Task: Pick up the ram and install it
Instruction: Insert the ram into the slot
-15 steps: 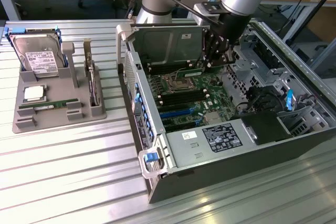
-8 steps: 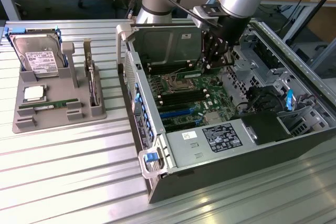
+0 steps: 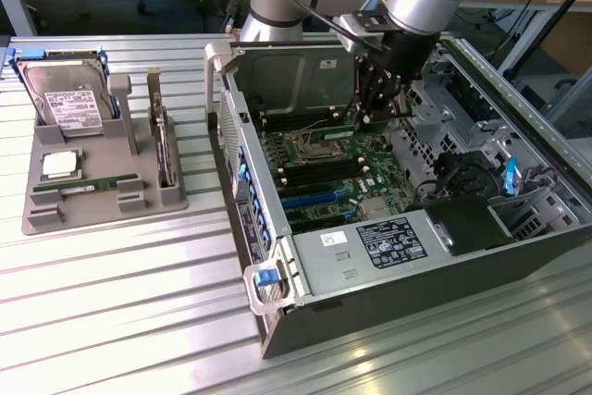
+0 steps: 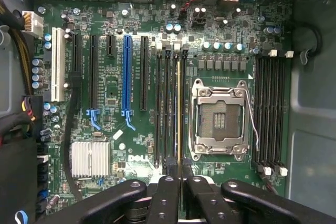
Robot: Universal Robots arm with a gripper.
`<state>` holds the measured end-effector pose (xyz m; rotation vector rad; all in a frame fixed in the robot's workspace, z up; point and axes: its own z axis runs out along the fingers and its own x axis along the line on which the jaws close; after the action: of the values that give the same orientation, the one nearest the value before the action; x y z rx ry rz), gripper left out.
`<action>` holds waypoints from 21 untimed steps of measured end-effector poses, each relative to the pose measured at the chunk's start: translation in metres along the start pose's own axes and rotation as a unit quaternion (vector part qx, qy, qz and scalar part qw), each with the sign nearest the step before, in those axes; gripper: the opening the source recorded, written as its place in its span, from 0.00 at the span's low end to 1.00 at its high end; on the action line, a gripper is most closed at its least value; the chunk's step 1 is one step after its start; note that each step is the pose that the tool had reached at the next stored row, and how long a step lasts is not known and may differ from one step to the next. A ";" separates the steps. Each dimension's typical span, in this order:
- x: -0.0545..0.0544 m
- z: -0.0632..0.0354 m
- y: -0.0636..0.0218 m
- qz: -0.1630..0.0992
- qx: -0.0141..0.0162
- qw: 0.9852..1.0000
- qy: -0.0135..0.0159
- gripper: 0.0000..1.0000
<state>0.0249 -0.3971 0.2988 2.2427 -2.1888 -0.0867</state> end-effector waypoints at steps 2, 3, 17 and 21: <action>0.000 0.0008 0.0000 0.000 0.000 1.000 0.000 0.12; 0.000 0.0012 -0.0001 0.000 0.000 1.000 0.000 0.12; 0.000 0.0075 -0.0003 0.000 0.000 1.000 0.000 0.12; 0.000 0.0094 -0.0004 0.000 0.000 1.000 0.000 0.12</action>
<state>0.0249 -0.3971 0.2894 2.2426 -2.1887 -0.0868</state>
